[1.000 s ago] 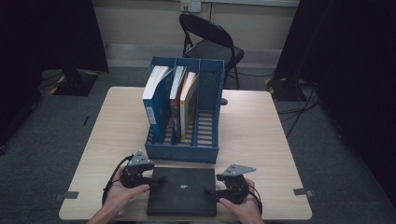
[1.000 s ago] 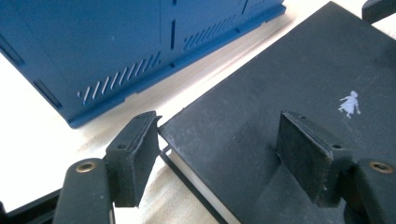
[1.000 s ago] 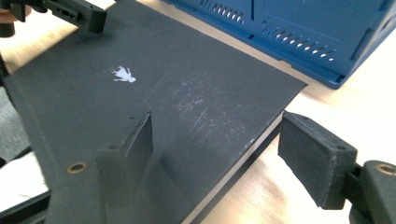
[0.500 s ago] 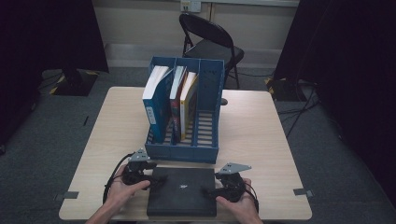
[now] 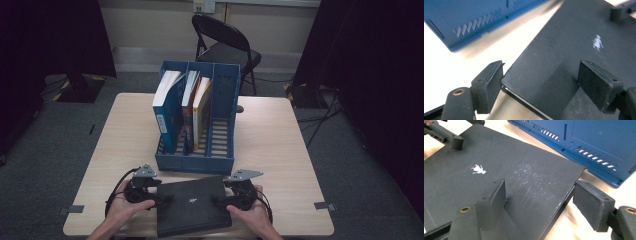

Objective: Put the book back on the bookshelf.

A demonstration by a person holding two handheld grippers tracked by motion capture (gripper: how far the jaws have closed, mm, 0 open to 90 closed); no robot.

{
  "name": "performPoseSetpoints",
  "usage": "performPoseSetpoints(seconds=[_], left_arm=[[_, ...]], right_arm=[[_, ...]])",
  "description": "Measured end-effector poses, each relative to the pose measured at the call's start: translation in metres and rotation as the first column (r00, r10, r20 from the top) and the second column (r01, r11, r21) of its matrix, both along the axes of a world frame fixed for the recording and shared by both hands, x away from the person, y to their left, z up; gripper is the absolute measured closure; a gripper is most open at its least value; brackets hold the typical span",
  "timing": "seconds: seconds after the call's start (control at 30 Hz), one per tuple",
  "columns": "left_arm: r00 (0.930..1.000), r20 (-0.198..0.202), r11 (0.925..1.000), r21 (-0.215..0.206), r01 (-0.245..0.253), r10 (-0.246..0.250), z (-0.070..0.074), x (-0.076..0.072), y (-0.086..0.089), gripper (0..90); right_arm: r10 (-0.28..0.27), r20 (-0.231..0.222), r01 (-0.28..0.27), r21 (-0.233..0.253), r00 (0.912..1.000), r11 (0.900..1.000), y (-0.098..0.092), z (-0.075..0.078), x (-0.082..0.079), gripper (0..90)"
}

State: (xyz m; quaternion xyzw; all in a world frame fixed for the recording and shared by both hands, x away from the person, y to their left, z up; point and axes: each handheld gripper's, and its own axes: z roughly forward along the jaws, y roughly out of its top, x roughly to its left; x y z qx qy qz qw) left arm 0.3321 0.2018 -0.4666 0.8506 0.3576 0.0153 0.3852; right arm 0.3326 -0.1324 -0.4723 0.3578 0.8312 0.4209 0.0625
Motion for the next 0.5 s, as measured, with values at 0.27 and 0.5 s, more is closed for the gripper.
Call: performPoseSetpoints(seconds=[0.27,0.5], left_arm=[[0.9997,-0.023,0.9999,-0.014,0.004,-0.005,-0.002,0.004,-0.006,16.7],[0.9998,0.02,0.9989,-0.047,0.005,-0.004,-0.002,0.01,-0.013,28.1]], right_arm=[[-0.001,0.039,0.002,-0.03,0.9992,1.0,0.01,0.003,0.0,26.8],[0.016,0.019,-0.015,-0.01,0.9997,1.0,0.0,0.004,-0.013,30.2]])
